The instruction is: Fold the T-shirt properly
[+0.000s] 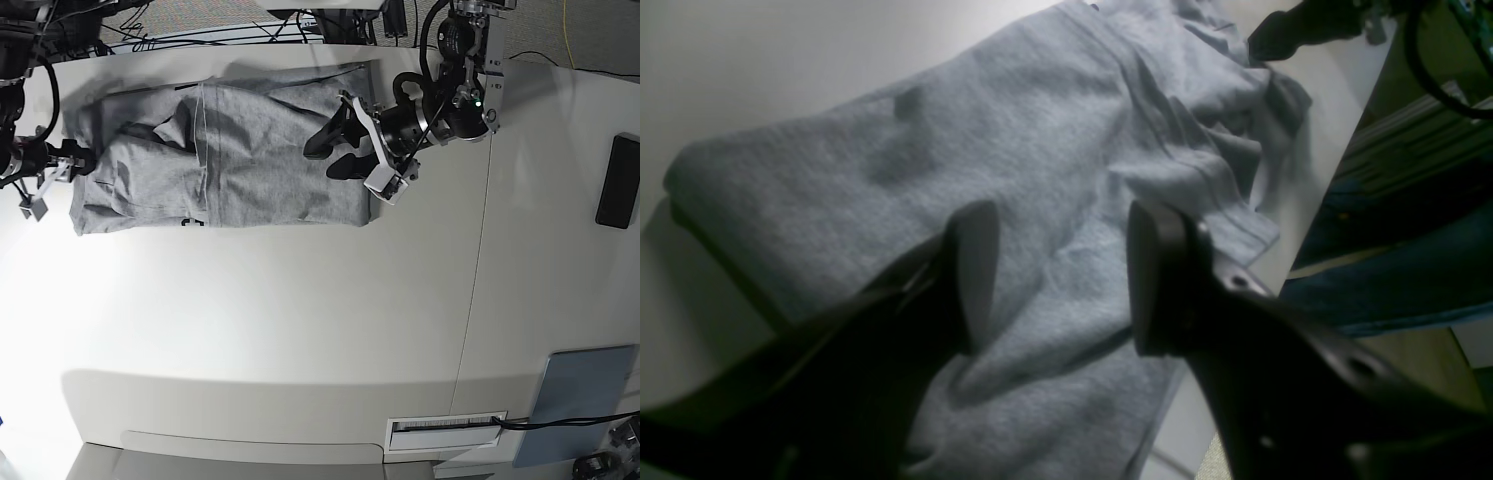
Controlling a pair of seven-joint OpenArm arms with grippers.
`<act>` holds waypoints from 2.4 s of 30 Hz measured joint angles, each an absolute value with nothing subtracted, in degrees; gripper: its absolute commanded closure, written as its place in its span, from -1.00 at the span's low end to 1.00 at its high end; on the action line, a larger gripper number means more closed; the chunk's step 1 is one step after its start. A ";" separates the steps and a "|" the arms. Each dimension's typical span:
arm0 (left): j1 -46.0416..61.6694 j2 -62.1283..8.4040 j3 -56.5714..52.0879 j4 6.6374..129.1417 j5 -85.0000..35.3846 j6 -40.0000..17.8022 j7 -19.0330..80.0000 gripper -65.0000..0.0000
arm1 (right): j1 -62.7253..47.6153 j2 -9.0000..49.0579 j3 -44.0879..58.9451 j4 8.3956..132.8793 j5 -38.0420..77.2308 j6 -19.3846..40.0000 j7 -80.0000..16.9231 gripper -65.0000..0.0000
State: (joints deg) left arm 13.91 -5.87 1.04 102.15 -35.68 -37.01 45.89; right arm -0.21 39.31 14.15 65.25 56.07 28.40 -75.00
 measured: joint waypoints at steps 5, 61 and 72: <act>13.91 -5.87 1.04 102.15 -35.66 -37.01 45.89 0.02 | 0.14 36.84 14.55 65.43 57.12 28.58 -74.98 0.05; 21.06 -5.87 0.99 101.93 -14.39 -30.65 38.24 0.02 | -12.49 7.55 -9.63 126.87 29.41 13.02 -65.39 1.00; 20.88 -5.82 0.99 98.06 -15.05 -30.94 35.27 0.02 | -10.70 2.98 -21.96 118.08 19.35 11.40 -62.00 1.00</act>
